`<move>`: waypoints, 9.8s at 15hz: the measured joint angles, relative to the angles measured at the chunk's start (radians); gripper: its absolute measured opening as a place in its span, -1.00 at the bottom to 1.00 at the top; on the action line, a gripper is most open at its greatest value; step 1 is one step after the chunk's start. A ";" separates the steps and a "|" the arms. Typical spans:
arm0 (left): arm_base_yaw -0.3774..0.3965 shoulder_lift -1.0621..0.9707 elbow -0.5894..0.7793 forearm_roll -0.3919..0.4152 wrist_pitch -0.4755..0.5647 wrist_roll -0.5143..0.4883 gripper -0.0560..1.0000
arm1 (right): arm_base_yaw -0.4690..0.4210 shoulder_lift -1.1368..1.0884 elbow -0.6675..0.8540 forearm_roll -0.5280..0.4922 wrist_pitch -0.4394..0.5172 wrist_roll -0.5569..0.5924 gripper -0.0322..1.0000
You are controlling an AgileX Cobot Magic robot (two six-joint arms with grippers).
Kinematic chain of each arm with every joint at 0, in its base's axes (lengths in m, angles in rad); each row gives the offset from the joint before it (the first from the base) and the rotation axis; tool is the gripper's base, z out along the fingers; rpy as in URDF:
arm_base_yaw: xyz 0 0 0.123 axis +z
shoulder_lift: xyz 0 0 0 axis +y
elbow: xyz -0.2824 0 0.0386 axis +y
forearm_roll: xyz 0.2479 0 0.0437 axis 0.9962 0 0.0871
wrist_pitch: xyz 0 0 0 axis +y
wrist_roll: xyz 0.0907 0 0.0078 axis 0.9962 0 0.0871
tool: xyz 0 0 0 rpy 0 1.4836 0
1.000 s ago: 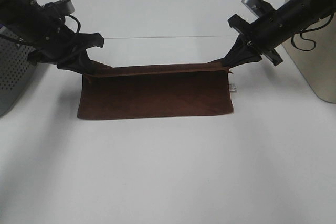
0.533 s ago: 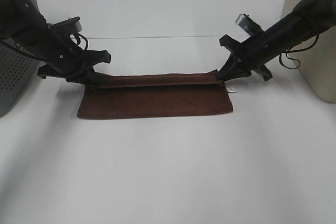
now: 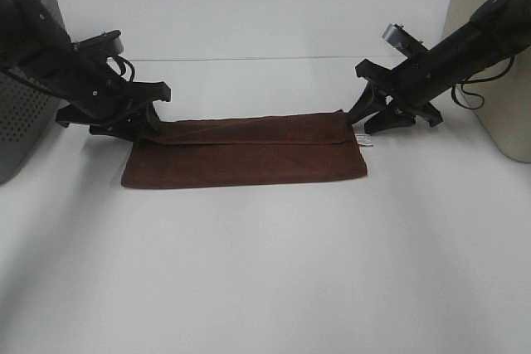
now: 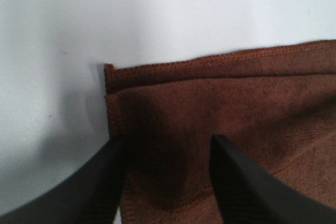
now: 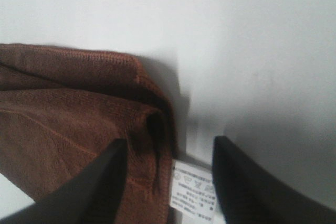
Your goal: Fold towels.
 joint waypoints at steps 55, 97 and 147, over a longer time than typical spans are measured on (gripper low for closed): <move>-0.274 0.138 -0.393 -0.318 0.173 -0.225 0.16 | 0.000 -0.046 -0.008 -0.163 0.130 0.074 0.62; -0.043 -0.292 -0.393 0.296 0.691 -0.185 0.19 | 0.043 -0.420 -0.114 -0.257 0.320 0.277 0.55; 0.124 -2.112 0.914 0.509 0.578 -0.180 0.19 | -0.056 -2.244 1.166 -0.683 0.184 0.376 0.55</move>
